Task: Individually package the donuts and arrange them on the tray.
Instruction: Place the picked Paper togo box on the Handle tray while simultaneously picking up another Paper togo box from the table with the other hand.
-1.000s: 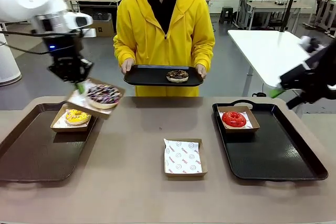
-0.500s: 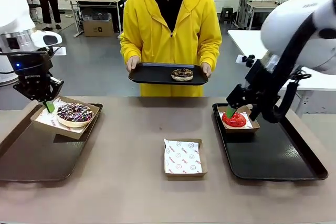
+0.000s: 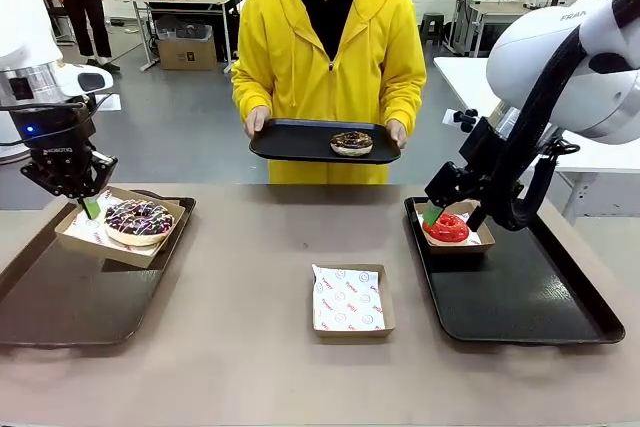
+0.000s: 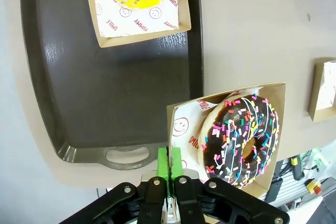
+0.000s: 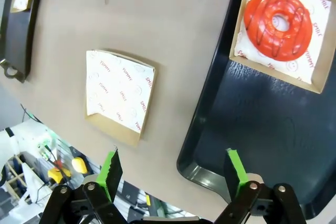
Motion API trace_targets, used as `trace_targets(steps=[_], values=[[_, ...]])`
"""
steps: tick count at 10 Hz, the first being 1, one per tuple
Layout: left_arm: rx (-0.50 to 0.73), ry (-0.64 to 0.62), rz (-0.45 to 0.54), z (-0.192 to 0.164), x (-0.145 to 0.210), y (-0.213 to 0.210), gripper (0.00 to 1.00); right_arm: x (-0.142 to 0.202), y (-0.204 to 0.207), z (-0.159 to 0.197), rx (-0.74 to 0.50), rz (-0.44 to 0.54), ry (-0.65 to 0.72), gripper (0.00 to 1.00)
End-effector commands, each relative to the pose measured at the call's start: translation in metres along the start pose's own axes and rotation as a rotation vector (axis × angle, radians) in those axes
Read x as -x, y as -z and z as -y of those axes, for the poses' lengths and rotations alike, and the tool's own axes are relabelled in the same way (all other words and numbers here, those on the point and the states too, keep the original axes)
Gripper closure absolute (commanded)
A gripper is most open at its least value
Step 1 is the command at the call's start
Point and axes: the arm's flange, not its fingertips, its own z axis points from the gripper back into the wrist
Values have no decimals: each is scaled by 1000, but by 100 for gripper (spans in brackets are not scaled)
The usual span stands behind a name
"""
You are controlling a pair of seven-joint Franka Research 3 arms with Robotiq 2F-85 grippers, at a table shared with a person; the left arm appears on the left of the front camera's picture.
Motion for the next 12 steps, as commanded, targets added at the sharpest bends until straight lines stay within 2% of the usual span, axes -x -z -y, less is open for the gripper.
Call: trace_targets(steps=[1, 4, 6, 7, 10, 12], values=[[1, 3, 3, 1, 0, -3, 99, 2, 3, -5, 30, -7, 6, 0], [0, 0, 0, 0, 0, 0, 99, 0, 2, -4, 1, -5, -8, 0], [18, 30, 30, -15, 3, 3, 99, -10, 23, -46, 178, -83, 50, 0], [2, 5, 39, -25, 12, 13, 99, -14, 37, -67, 237, -120, 70, 0], [-14, 23, 115, -57, 35, 38, 99, -20, 82, -107, 337, -95, 82, 0], [-59, 30, 180, -75, 38, 52, 99, -27, 113, -115, 366, -65, 110, 0]])
